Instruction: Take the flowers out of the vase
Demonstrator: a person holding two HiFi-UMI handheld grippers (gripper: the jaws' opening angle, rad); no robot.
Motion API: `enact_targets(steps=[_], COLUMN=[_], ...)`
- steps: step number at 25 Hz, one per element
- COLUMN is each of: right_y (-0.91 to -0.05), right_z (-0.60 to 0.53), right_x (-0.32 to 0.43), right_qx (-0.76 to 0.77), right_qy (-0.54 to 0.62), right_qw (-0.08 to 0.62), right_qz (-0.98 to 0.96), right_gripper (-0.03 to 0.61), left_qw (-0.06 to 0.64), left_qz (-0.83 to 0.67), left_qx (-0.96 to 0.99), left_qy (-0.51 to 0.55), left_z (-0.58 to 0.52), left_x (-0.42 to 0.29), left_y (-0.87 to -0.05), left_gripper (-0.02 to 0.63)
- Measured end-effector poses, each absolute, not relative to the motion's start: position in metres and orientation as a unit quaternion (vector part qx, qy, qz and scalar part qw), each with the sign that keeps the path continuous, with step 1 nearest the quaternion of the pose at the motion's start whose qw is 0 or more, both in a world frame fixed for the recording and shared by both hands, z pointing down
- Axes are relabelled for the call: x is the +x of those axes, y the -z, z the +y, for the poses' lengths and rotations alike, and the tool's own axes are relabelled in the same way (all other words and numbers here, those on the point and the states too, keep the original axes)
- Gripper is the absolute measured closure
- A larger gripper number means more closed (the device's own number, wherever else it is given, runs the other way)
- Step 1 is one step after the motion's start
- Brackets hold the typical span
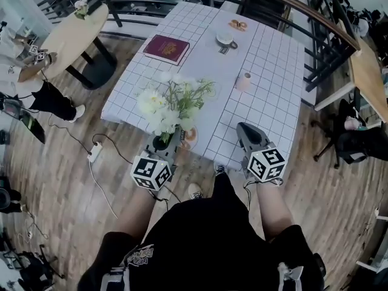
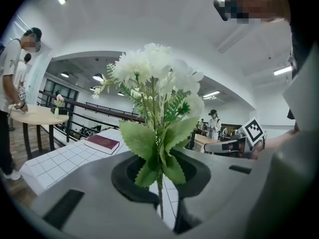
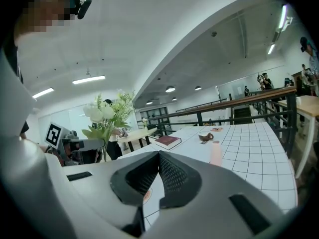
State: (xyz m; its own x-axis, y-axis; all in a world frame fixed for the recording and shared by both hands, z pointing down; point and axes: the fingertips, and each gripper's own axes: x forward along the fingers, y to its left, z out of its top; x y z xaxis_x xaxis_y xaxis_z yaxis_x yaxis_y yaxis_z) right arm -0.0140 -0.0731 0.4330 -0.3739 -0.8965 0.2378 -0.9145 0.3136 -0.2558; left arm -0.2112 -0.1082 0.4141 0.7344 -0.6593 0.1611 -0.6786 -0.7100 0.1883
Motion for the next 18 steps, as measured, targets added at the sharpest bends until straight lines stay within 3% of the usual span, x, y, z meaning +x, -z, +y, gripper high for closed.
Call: enact_targets(steps=[18], right_y=[-0.431], right_z=[-0.008], right_x=[-0.056], right_qx=[0.559], right_qy=[-0.18], right_qw=[0.025], right_qz=[-0.809], right_gripper=[0.557], left_qw=[0.127], left_qz=[-0.346], left_qx=[0.929], left_qy=[-0.045], left_z=[-0.048], left_x=[-0.231], left_y=[-0.42], left_gripper=[0.557])
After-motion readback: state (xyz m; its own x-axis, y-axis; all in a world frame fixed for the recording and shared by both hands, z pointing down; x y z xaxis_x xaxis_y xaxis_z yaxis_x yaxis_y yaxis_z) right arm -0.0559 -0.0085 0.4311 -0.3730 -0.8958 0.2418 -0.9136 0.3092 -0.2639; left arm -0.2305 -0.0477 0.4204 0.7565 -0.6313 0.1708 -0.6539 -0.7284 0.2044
